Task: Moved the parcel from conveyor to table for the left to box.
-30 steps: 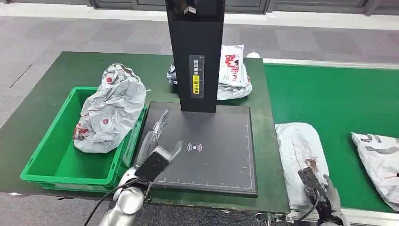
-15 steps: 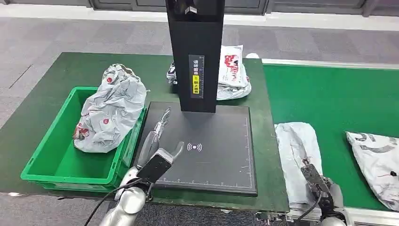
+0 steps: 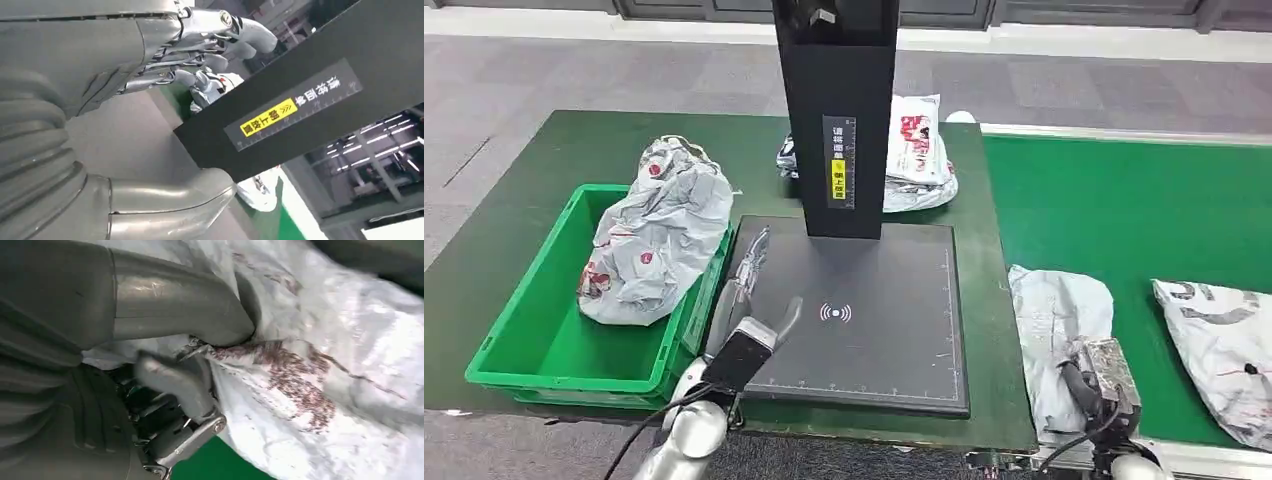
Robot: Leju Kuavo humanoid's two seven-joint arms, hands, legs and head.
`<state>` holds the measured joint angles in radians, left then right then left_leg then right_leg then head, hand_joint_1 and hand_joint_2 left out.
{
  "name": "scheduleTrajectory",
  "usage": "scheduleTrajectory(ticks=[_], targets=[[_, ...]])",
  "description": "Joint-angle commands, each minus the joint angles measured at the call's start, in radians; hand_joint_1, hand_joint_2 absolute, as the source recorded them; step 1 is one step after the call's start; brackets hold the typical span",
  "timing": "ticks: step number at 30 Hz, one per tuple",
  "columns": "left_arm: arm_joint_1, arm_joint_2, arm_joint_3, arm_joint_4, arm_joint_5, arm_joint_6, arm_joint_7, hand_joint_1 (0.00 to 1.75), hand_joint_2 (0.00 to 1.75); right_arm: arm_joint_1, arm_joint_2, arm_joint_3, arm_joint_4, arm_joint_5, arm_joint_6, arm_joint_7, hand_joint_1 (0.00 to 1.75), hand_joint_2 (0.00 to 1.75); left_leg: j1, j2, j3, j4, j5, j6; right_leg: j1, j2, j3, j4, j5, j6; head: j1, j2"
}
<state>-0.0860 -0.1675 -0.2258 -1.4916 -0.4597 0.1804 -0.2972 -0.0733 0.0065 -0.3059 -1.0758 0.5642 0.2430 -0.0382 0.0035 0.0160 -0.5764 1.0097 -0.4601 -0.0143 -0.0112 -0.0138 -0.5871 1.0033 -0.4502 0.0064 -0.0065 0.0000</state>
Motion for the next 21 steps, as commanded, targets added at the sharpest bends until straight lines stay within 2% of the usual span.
scheduleTrajectory(ticks=[1, 3, 7, 21], targets=[[-0.001, 0.023, 0.017, 0.024, 0.015, 0.024, -0.012, 0.00, 1.75, -0.078, 0.015, -0.026, 0.071, -0.303, 0.088, -0.069, 1.75, 1.75, 0.000, 0.001, 0.001, -0.002, 0.001, 0.000, 0.000, 0.003, 0.001, -0.002, 0.001, 0.000, 0.000, 0.000], [-0.002, 0.019, 0.024, 0.031, 0.019, 0.031, -0.020, 0.00, 1.75, -0.095, 0.026, -0.032, 0.057, -0.452, 0.103, -0.069, 1.75, 1.75, 0.000, 0.003, 0.001, -0.002, 0.001, 0.000, 0.000, 0.005, 0.000, -0.002, 0.002, 0.000, 0.000, 0.000], [-0.005, 0.010, 0.029, 0.048, 0.021, 0.042, -0.033, 0.00, 1.75, -0.115, 0.024, 0.021, 0.014, -0.600, 0.102, -0.061, 1.75, 1.75, 0.000, 0.003, 0.001, -0.002, 0.001, 0.000, 0.000, 0.004, 0.000, -0.002, 0.002, -0.001, 0.000, 0.000], [-0.005, 0.009, 0.030, 0.046, 0.021, 0.044, -0.033, 0.00, 1.75, -0.119, 0.023, 0.026, 0.010, -0.623, 0.110, -0.071, 1.75, 1.75, 0.000, -0.001, 0.000, -0.001, 0.000, 0.000, -0.001, 0.001, 0.000, -0.001, 0.001, 0.000, 0.000, 0.000]])
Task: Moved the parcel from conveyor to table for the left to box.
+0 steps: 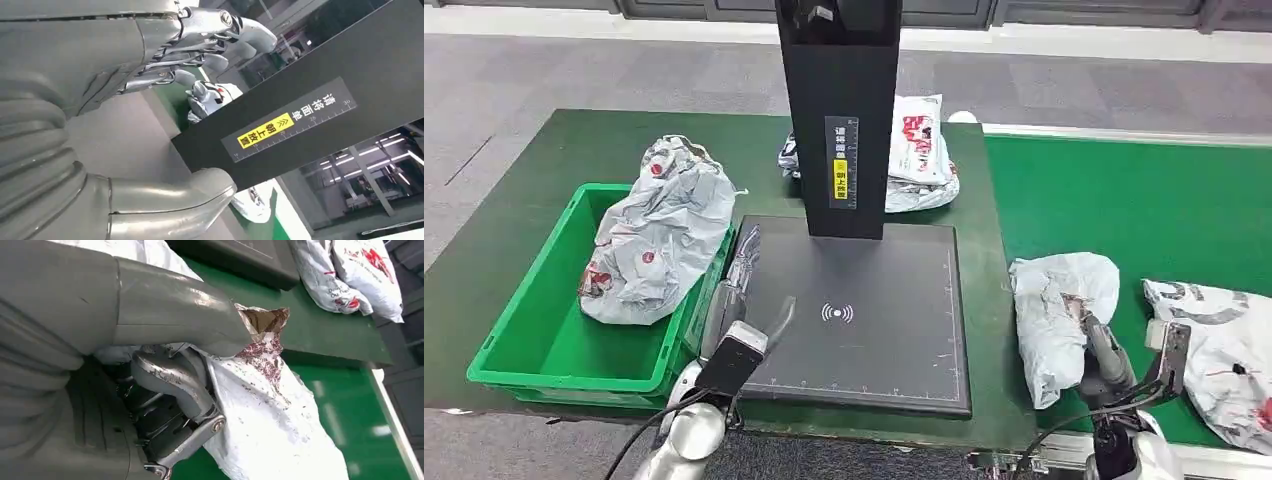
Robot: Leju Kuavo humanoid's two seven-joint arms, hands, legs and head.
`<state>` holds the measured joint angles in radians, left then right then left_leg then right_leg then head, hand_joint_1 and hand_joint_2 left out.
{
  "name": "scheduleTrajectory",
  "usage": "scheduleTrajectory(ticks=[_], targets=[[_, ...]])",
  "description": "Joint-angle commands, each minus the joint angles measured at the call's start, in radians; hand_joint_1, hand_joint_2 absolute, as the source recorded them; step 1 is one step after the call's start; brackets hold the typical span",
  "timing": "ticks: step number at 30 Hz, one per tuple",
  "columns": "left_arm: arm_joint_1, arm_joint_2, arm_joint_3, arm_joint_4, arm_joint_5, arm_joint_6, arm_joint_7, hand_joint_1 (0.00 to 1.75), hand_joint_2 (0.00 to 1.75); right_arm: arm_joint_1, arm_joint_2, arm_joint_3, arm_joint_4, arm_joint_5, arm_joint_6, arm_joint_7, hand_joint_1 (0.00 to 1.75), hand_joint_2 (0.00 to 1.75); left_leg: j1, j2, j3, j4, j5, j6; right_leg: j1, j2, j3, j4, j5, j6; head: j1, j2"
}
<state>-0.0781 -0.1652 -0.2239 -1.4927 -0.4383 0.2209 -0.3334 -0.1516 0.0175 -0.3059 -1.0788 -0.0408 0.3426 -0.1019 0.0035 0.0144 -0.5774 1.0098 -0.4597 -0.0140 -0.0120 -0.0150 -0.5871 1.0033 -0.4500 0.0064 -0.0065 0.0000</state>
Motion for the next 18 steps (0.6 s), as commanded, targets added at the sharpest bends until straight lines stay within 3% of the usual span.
scheduleTrajectory(ticks=[1, 11, 12, 18], targets=[[-0.013, 0.006, 0.032, 0.047, 0.000, 0.006, 0.002, 0.00, 1.75, -0.047, 0.009, 0.040, 0.004, -0.035, 0.013, -0.008, 1.75, 1.75, 0.000, 0.001, 0.001, -0.001, 0.000, 0.000, 0.000, 0.003, 0.000, -0.002, 0.001, -0.001, 0.000, 0.000], [-0.001, -0.002, 0.047, 0.031, -0.007, 0.019, -0.006, 0.00, 1.75, -0.101, 0.018, 0.136, -0.124, -0.102, 0.023, -0.001, 1.75, 1.75, 0.000, 0.005, -0.001, -0.001, 0.000, 0.000, -0.001, 0.007, -0.003, 0.000, 0.002, -0.001, 0.000, 0.000], [-0.004, -0.014, 0.057, 0.015, -0.026, 0.017, -0.001, 0.00, 1.75, -0.111, 0.029, 0.223, -0.223, -0.109, 0.029, 0.023, 1.75, 1.75, 0.000, 0.004, -0.001, 0.000, 0.000, 0.000, -0.001, 0.005, -0.002, 0.000, 0.001, 0.000, 0.000, 0.000], [-0.019, -0.013, 0.049, 0.046, -0.031, 0.013, 0.001, 0.00, 1.75, -0.141, 0.054, 0.396, -0.281, -0.108, 0.055, 0.046, 1.75, 1.75, 0.000, 0.005, 0.000, 0.000, 0.001, 0.001, -0.001, 0.006, -0.003, 0.001, 0.001, -0.001, 0.000, 0.000]])
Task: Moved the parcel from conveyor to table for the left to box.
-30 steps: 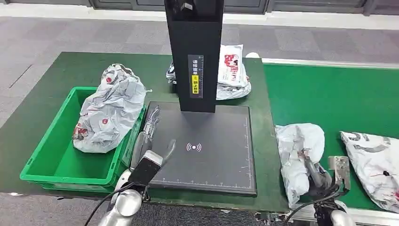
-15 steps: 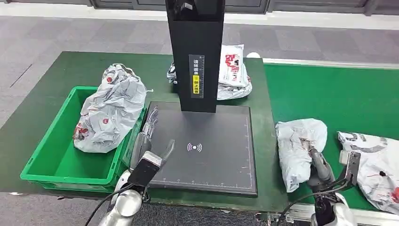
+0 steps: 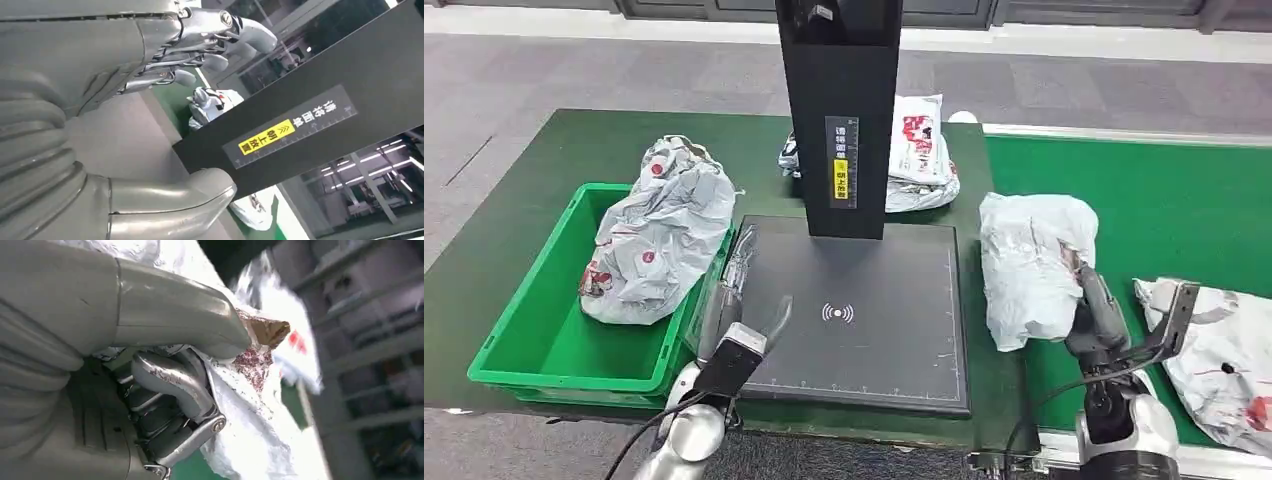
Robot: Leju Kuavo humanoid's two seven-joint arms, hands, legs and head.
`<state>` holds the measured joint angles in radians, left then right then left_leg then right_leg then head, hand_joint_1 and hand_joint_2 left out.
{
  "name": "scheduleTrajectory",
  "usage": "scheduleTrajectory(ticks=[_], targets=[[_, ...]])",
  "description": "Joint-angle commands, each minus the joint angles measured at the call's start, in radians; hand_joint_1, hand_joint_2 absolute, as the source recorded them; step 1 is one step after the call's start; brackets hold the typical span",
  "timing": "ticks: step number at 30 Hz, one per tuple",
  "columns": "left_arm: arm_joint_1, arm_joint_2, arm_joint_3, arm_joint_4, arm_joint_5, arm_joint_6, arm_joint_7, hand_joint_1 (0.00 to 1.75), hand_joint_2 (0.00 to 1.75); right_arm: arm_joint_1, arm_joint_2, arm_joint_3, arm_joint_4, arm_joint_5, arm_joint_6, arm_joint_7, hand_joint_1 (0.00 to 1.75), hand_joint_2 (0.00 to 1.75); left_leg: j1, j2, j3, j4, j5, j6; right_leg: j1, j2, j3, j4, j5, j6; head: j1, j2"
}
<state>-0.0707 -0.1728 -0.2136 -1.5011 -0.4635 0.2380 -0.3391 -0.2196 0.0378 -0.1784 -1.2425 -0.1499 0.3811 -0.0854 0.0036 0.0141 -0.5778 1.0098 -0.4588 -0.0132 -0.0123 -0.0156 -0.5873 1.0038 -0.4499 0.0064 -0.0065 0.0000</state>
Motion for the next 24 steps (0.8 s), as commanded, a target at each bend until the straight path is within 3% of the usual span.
scheduleTrajectory(ticks=[1, 8, 15, 16, 17, 18, 19, 20, 24], targets=[[-0.036, -0.003, 0.035, 0.063, -0.005, -0.003, 0.007, 0.00, 1.75, -0.096, 0.028, 0.310, -0.103, -0.002, 0.015, 0.030, 1.75, 1.75, 0.000, 0.005, 0.000, -0.001, 0.000, 0.000, 0.000, 0.008, -0.002, 0.000, 0.001, -0.001, 0.000, 0.000], [-0.064, -0.005, 0.018, 0.100, -0.004, -0.002, 0.007, 0.00, 1.75, -0.125, 0.044, 0.434, -0.025, -0.014, 0.029, 0.061, 1.75, 1.75, 0.001, 0.002, 0.001, -0.001, 0.001, 0.000, 0.001, 0.004, -0.001, -0.002, 0.002, -0.001, 0.000, 0.000], [-0.114, 0.001, -0.019, 0.141, 0.004, -0.002, 0.038, 0.00, 1.75, -0.169, 0.094, 0.651, 0.254, 0.003, 0.030, 0.080, 1.75, 1.75, 0.001, 0.002, 0.002, -0.001, 0.001, -0.001, 0.001, 0.004, 0.001, -0.002, 0.001, -0.001, 0.000, 0.000], [-0.115, 0.002, -0.024, 0.144, 0.006, -0.001, 0.039, 0.00, 1.75, -0.175, 0.095, 0.686, 0.288, 0.012, 0.021, 0.080, 0.68, 1.75, 0.001, 0.003, 0.003, -0.003, 0.001, -0.001, 0.001, 0.005, 0.001, -0.003, 0.002, -0.001, 0.000, 0.000], [-0.114, 0.003, -0.028, 0.143, 0.009, 0.001, 0.041, 0.00, 1.75, -0.181, 0.092, 0.722, 0.315, 0.035, 0.000, 0.073, 0.26, 1.75, 0.001, 0.003, 0.003, -0.002, 0.001, -0.001, 0.001, 0.004, 0.001, -0.002, 0.002, -0.001, 0.000, 0.000], [-0.112, 0.003, -0.028, 0.143, 0.009, 0.001, 0.041, 0.00, 1.75, -0.178, 0.093, 0.725, 0.316, 0.037, -0.001, 0.069, 0.26, 1.75, 0.002, 0.002, 0.003, -0.003, 0.002, -0.001, 0.001, 0.004, 0.002, -0.003, 0.002, -0.001, 0.000, 0.000], [-0.112, 0.003, -0.028, 0.143, 0.009, 0.001, 0.041, 0.00, 1.75, -0.178, 0.093, 0.725, 0.316, 0.037, -0.001, 0.069, 0.00, 1.75, 0.002, 0.002, 0.002, -0.002, 0.001, -0.001, 0.002, 0.004, 0.001, -0.002, 0.001, -0.001, 0.000, 0.000], [-0.105, 0.006, -0.032, 0.138, 0.010, 0.001, 0.041, 0.00, 1.75, -0.184, 0.087, 0.755, 0.341, 0.052, 0.004, 0.077, 0.00, 0.00, 0.001, 0.002, 0.003, -0.003, 0.002, -0.001, 0.002, 0.004, 0.001, -0.003, 0.002, -0.001, 0.000, 0.000], [-0.103, 0.010, -0.041, 0.132, 0.013, 0.003, 0.045, 0.00, 1.75, -0.198, 0.073, 0.878, 0.409, 0.168, 0.015, 0.061, 0.00, 0.00, 0.001, 0.002, 0.002, -0.002, 0.001, -0.001, 0.001, 0.003, 0.001, -0.002, 0.001, 0.000, 0.000, 0.000]])
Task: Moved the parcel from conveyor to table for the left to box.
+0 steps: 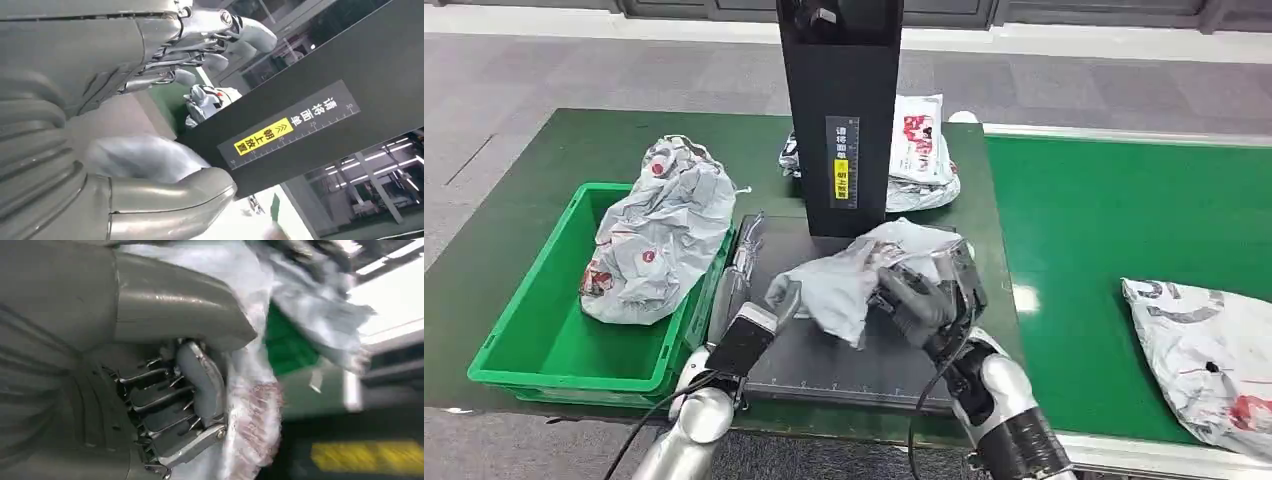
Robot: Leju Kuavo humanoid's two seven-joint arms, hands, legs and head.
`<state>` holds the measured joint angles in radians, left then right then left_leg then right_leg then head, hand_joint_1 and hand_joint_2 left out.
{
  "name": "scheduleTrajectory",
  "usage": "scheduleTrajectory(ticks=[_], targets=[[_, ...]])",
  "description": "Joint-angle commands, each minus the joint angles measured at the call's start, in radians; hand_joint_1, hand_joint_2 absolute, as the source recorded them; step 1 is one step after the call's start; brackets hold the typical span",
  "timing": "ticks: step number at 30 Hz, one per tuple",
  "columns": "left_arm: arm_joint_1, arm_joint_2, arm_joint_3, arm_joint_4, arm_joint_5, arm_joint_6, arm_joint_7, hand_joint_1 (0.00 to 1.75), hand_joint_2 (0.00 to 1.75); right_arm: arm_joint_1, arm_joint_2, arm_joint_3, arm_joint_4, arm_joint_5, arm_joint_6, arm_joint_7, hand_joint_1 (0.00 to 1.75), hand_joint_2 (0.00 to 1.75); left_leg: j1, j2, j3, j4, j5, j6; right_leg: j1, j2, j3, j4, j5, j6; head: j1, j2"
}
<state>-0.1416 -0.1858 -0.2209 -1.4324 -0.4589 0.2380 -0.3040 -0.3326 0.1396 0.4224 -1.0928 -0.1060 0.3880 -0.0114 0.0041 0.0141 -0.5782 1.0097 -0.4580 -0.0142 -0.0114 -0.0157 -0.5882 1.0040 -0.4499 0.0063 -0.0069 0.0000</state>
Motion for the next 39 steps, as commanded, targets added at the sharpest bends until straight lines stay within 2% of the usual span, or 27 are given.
scheduleTrajectory(ticks=[1, 19, 24, 27, 29, 32, 33, 34, 36, 39], targets=[[-0.033, 0.024, -0.034, 0.061, 0.009, 0.003, 0.011, 0.00, 1.75, -0.088, -0.030, 0.293, 0.266, 0.141, 0.008, -0.015, 0.00, 0.00, 0.000, 0.001, 0.002, -0.001, 0.000, 0.000, 0.000, 0.002, 0.002, -0.001, 0.000, 0.000, 0.000, 0.000], [-0.035, 0.023, -0.033, 0.059, 0.009, 0.004, 0.013, 0.00, 1.75, -0.095, -0.030, 0.301, 0.268, 0.148, 0.013, -0.017, 0.00, 0.00, 0.000, -0.001, 0.001, -0.001, 0.000, 0.000, 0.000, 0.001, 0.001, -0.001, 0.000, 0.000, 0.000, 0.000], [-0.026, 0.032, -0.030, 0.039, 0.007, 0.006, 0.022, 0.00, 1.75, -0.154, -0.073, 0.418, 0.275, 0.314, -0.009, -0.007, 0.00, 0.00, 0.000, 0.000, 0.000, -0.001, 0.000, 0.000, 0.000, 0.002, 0.000, -0.001, 0.001, 0.000, 0.000, 0.000], [-0.017, 0.037, -0.022, 0.030, 0.006, 0.007, 0.023, 0.00, 1.75, -0.160, -0.131, 0.426, 0.210, 0.386, -0.015, -0.028, 0.00, 0.00, 0.000, 0.000, 0.000, 0.000, 0.000, 0.000, 0.000, 0.001, 0.000, -0.001, 0.001, 0.000, 0.000, 0.000], [-0.003, 0.042, -0.014, 0.019, 0.006, 0.009, 0.023, 0.00, 1.75, -0.142, -0.184, 0.384, 0.119, 0.387, -0.013, -0.048, 0.00, 0.00, 0.000, -0.002, 0.000, -0.001, 0.001, 0.000, 0.000, 0.000, 0.000, -0.001, 0.000, 0.000, 0.000, 0.000], [0.035, 0.054, 0.007, -0.010, -0.004, 0.017, 0.017, 0.00, 1.75, -0.093, -0.260, 0.249, -0.077, 0.338, -0.012, -0.101, 0.00, 0.00, 0.000, -0.004, 0.000, -0.001, 0.001, 0.001, 0.000, -0.002, 0.001, -0.003, 0.001, 0.000, 0.000, 0.000], [0.049, 0.056, 0.019, -0.020, -0.017, 0.022, 0.010, 0.00, 1.75, -0.025, -0.276, 0.111, -0.225, 0.246, -0.046, -0.216, 0.00, 0.00, -0.001, -0.004, -0.001, -0.001, 0.001, 0.001, -0.001, -0.003, 0.000, -0.002, 0.000, 0.000, 0.000, 0.000], [0.055, 0.054, 0.026, -0.024, -0.027, 0.019, 0.005, 0.00, 1.75, 0.017, -0.287, 0.042, -0.321, 0.217, -0.016, -0.198, 0.00, 0.00, -0.001, -0.005, -0.002, 0.000, 0.001, 0.001, -0.002, -0.004, 0.000, -0.001, 0.000, 0.001, 0.000, 0.000], [0.060, 0.051, 0.026, -0.024, -0.065, 0.011, 0.009, 0.00, 1.75, 0.089, -0.253, -0.075, -0.444, 0.187, 0.027, -0.196, 0.00, 0.00, 0.000, -0.008, -0.002, 0.000, 0.000, 0.001, -0.001, -0.005, 0.001, -0.002, -0.001, 0.001, 0.000, 0.000], [0.062, 0.052, 0.004, -0.010, -0.156, 0.000, 0.044, 0.00, 1.75, 0.165, -0.187, -0.171, -0.539, 0.152, 0.003, -0.238, 0.00, 0.00, -0.001, -0.006, -0.001, 0.000, 0.000, 0.001, -0.002, -0.004, 0.001, -0.001, -0.001, 0.000, 0.000, 0.000]])
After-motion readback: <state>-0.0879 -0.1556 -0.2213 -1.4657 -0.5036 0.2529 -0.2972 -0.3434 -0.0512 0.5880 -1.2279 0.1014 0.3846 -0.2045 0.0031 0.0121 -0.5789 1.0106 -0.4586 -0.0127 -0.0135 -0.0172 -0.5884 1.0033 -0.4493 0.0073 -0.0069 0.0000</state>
